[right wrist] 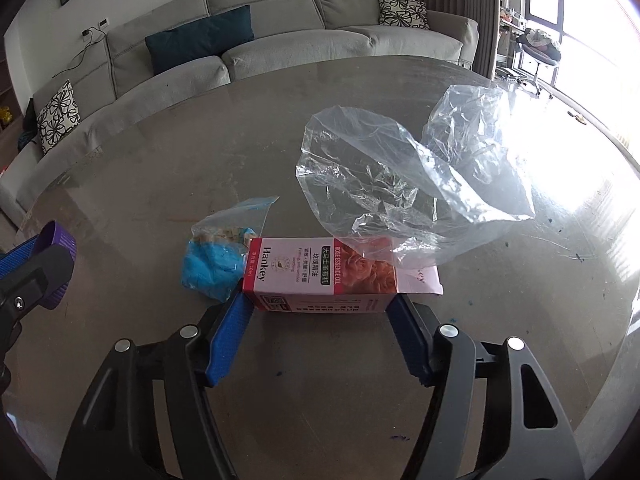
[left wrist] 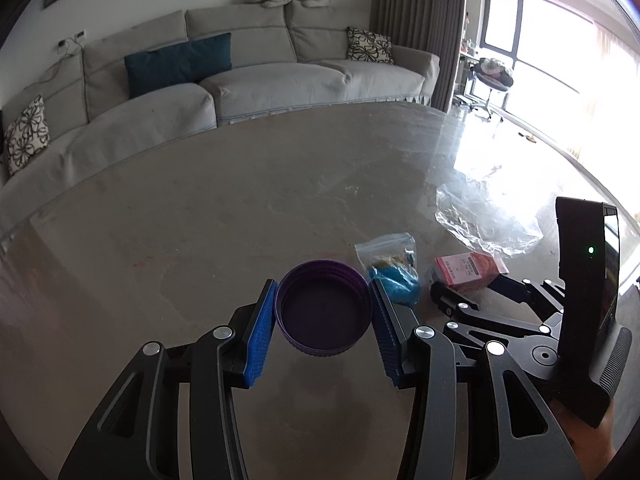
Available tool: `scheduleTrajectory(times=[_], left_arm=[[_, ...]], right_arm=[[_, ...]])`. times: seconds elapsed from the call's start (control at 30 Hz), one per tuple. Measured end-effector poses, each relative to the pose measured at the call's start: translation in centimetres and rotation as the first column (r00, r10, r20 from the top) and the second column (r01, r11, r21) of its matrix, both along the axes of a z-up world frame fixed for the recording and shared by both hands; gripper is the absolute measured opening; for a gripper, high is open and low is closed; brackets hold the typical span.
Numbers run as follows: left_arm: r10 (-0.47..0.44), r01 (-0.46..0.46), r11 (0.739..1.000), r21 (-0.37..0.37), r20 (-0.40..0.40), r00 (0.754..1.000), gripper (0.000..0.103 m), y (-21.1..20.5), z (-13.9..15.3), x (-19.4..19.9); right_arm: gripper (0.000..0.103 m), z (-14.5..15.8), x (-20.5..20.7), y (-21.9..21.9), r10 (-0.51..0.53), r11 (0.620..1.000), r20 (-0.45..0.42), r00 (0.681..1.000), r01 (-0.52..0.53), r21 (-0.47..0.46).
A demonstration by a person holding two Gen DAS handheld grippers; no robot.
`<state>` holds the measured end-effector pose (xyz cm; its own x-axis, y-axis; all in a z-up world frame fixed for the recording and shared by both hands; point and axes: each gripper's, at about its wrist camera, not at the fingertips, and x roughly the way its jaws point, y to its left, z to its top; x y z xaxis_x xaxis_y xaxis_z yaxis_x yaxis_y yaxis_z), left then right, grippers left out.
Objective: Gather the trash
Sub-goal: 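Grasp the purple lid with the left tool while the right tool grasps the pink box, then carry the lid with the left tool while the right tool carries the pink box to the bin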
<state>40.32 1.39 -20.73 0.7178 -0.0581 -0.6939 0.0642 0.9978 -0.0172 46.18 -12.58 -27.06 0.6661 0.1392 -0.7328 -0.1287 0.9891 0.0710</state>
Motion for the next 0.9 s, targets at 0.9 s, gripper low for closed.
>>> scheduleTrajectory(times=[0.9], left_arm=[[-0.369, 0.363, 0.928, 0.082, 0.081, 0.926, 0.046, -9.8, 1.2, -10.9]], right_arm=[[0.067, 8.3, -22.1, -6.5, -0.110, 0.991, 0.239, 0.965, 0.124, -0.043]])
